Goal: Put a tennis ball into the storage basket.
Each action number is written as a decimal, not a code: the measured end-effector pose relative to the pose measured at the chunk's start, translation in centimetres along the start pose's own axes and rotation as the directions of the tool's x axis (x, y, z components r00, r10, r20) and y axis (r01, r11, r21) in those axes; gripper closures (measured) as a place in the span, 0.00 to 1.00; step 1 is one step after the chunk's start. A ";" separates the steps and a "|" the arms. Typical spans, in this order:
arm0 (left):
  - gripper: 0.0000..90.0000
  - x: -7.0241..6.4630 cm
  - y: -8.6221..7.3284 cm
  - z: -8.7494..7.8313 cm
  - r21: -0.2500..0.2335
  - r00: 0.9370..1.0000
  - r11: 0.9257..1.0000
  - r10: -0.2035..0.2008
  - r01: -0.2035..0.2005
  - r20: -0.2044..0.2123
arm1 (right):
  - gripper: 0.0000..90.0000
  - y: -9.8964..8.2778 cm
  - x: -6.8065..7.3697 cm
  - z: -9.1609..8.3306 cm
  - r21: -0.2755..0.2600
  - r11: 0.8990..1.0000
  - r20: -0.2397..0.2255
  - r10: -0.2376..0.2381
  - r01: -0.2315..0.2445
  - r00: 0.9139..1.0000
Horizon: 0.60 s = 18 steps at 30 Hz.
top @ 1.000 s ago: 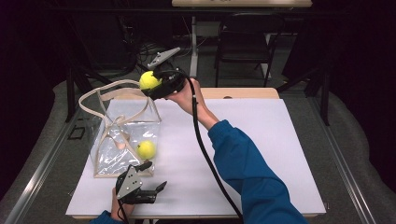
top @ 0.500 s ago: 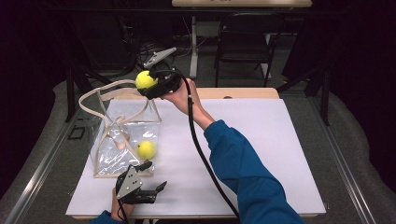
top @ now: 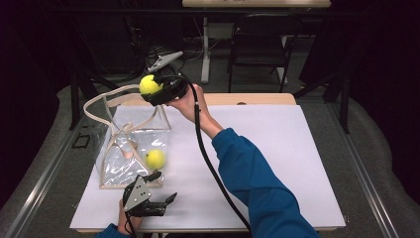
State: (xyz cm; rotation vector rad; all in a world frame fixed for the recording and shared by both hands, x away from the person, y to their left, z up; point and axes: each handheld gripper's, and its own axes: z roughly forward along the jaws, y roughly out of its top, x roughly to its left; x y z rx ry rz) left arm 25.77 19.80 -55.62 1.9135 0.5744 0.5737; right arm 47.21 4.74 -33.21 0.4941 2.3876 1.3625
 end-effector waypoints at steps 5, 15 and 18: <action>0.18 0.0 0.0 0.0 0.002 1.000 1.000 0.004 -0.004 0.003 | 0.29 0.0 0.3 0.4 0.004 1.000 -0.009 -0.003 0.003 1.000; 0.18 0.1 0.0 0.1 0.000 1.000 1.000 0.002 -0.002 0.004 | 0.29 -0.1 0.7 1.3 0.011 1.000 -0.020 -0.004 0.004 1.000; 0.18 0.1 0.0 0.1 0.000 1.000 1.000 0.001 -0.001 0.003 | 0.29 -0.1 0.9 1.7 0.015 1.000 -0.025 -0.006 0.006 1.000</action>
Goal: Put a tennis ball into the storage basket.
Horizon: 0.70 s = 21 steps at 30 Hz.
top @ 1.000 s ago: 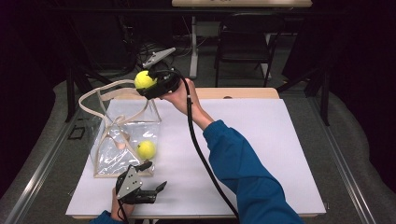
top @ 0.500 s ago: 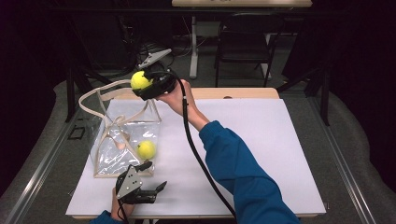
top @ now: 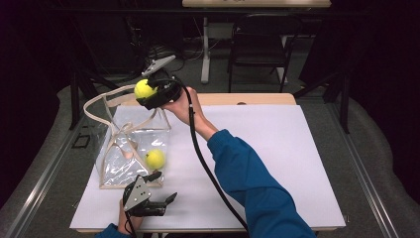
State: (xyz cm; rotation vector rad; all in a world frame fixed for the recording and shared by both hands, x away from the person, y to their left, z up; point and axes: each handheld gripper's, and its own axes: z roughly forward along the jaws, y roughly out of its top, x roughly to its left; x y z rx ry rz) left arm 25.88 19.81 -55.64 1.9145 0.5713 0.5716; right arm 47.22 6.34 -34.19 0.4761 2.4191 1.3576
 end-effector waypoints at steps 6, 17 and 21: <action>0.18 0.0 0.0 0.0 0.000 1.000 1.000 0.000 0.000 0.001 | 0.29 0.0 0.3 0.4 0.004 1.000 -0.005 -0.005 0.005 1.000; 0.18 0.0 0.0 0.0 0.005 1.000 1.000 0.003 -0.003 0.007 | 0.29 0.1 0.7 0.9 0.016 1.000 -0.015 -0.004 0.004 1.000; 0.18 0.0 0.0 0.0 0.000 1.000 1.000 0.000 0.000 0.001 | 0.29 0.0 0.8 1.1 0.020 1.000 -0.021 -0.002 0.003 1.000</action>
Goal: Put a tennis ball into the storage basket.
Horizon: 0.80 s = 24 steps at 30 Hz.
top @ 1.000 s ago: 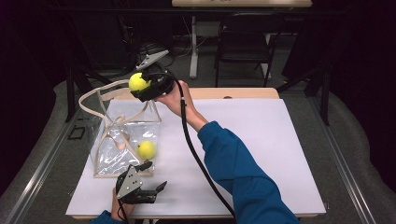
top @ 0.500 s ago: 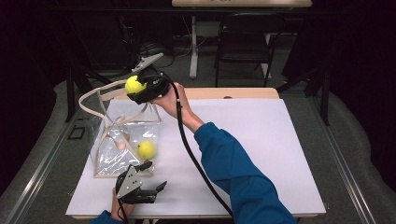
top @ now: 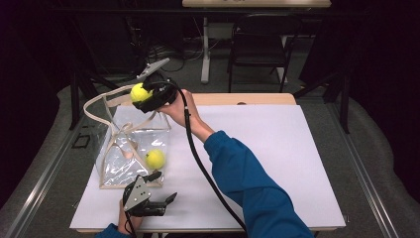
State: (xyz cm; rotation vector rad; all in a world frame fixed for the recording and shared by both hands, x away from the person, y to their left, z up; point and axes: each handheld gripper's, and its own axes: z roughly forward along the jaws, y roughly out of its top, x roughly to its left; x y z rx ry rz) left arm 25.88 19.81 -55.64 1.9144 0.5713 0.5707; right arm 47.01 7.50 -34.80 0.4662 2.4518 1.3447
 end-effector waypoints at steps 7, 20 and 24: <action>0.18 0.0 0.0 0.0 0.000 1.000 1.000 0.000 0.000 0.000 | 0.29 -0.1 0.2 0.5 0.017 1.000 -0.012 0.006 -0.006 1.000; 0.18 0.0 0.0 0.0 0.000 1.000 1.000 -0.001 0.001 0.001 | 0.29 -0.2 0.6 1.1 0.044 0.999 -0.030 0.010 -0.008 1.000; 0.18 0.0 0.0 0.0 0.000 1.000 1.000 -0.003 0.003 0.001 | 0.29 -0.1 0.7 1.1 0.046 0.999 -0.032 0.006 -0.005 0.999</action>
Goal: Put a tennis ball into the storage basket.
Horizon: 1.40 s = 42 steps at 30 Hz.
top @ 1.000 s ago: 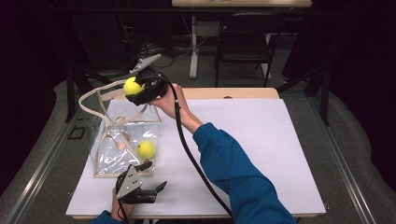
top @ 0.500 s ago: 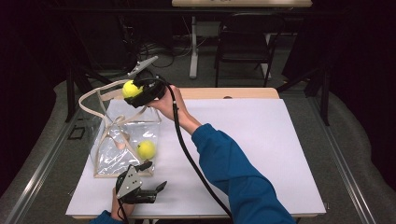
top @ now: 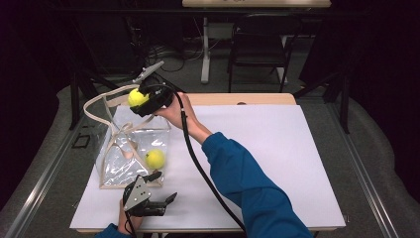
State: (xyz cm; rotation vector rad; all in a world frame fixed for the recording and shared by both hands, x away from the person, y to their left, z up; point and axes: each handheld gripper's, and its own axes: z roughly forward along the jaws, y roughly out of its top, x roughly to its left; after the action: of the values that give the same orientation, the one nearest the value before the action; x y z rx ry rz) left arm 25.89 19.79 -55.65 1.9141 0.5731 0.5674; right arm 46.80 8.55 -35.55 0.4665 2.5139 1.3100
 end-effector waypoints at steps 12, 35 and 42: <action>0.18 0.0 0.0 0.0 0.000 1.000 1.000 0.004 -0.004 0.003 | 0.29 -0.1 0.1 0.3 0.016 1.000 -0.011 0.009 -0.009 1.000; 0.18 0.0 0.0 -0.1 0.002 1.000 1.000 0.004 -0.004 0.003 | 0.28 -0.1 0.7 1.1 0.077 0.997 -0.045 0.004 0.000 0.999; 0.18 0.0 0.0 -0.1 0.002 1.000 1.000 0.005 -0.005 0.003 | 0.28 -0.1 0.8 1.4 0.092 0.996 -0.048 0.000 0.005 0.999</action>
State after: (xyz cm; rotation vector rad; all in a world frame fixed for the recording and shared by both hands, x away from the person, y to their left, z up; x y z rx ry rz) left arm 25.87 19.85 -55.60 1.9186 0.5675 0.5666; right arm 46.57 9.80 -36.48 0.4563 2.6225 1.2227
